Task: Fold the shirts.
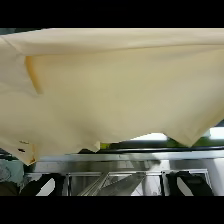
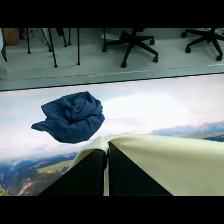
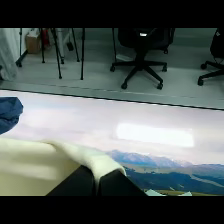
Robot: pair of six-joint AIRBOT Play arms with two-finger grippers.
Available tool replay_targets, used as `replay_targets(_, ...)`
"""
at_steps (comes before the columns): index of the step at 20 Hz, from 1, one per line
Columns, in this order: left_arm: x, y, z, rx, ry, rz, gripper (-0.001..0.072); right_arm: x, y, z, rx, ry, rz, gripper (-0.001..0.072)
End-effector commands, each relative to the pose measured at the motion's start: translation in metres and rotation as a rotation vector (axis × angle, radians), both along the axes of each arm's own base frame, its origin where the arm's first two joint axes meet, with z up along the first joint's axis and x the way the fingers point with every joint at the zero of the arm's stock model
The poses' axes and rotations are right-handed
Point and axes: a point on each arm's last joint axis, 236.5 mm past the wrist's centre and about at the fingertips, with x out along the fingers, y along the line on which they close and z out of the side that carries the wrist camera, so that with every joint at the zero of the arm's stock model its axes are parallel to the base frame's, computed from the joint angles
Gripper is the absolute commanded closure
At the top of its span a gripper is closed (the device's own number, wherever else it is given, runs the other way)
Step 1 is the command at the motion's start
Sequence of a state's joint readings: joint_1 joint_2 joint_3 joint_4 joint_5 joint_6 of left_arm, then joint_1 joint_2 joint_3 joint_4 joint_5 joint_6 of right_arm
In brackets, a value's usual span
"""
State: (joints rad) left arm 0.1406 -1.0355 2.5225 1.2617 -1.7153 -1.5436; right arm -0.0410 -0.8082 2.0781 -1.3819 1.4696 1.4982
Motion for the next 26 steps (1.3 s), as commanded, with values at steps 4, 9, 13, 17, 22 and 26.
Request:
replay_targets(4, -0.038, 0.015, -0.018, 0.092, -0.047, 0.071, 0.069, -0.021, -0.026, 0.007, -0.06, -0.036, -0.105, 0.0694)
replay_targets(9, -0.082, 0.013, 0.006, 0.125, -0.186, 0.09, 0.069, -0.029, -0.028, -0.018, -0.099, 0.072, -0.104, 0.0693)
replay_targets(13, -0.111, 0.008, 0.032, 0.093, -0.24, 0.094, 0.069, -0.051, -0.028, -0.011, -0.101, 0.027, -0.107, 0.0693)
replay_targets(17, -0.134, 0.003, 0.056, 0.064, -0.335, 0.093, 0.069, -0.088, -0.031, 0.0, -0.108, -0.048, -0.132, 0.0693)
replay_targets(22, -0.156, 0.002, 0.033, -0.006, -0.256, 0.107, 0.0691, -0.116, -0.032, -0.017, -0.075, 0.004, -0.144, 0.0693)
replay_targets(26, -0.108, 0.002, -0.043, -0.062, 0.081, 0.089, 0.069, -0.109, -0.039, -0.068, -0.015, 0.215, -0.187, 0.0693)
